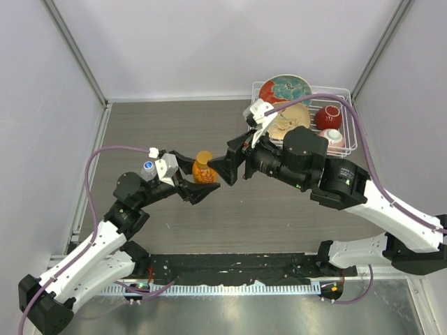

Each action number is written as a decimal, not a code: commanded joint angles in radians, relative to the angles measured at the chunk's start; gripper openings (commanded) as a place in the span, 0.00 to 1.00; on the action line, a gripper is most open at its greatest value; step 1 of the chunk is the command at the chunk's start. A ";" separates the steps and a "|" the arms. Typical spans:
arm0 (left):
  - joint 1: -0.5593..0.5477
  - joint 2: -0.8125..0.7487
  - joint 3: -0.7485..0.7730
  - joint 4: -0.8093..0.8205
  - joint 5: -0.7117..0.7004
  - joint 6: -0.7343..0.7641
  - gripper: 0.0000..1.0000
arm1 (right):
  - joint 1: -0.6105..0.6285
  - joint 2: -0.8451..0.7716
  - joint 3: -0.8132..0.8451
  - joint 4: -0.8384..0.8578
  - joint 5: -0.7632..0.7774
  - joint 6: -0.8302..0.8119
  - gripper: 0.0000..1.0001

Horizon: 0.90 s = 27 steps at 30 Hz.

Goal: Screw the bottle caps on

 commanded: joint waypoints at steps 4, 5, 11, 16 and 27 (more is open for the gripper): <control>0.002 0.000 0.032 0.049 0.082 -0.027 0.00 | -0.004 0.011 -0.057 0.093 -0.130 -0.018 0.79; 0.002 -0.002 0.032 0.049 0.081 -0.029 0.00 | -0.004 0.014 -0.066 0.104 -0.134 -0.015 0.79; 0.002 -0.008 0.022 0.052 0.061 -0.033 0.00 | -0.005 0.046 -0.084 0.120 -0.153 -0.012 0.74; 0.002 -0.014 0.014 0.053 0.067 -0.036 0.00 | -0.005 0.074 -0.095 0.121 -0.125 -0.025 0.54; 0.000 -0.026 -0.020 0.037 0.101 -0.030 0.00 | -0.005 0.069 -0.132 0.179 -0.107 -0.054 0.54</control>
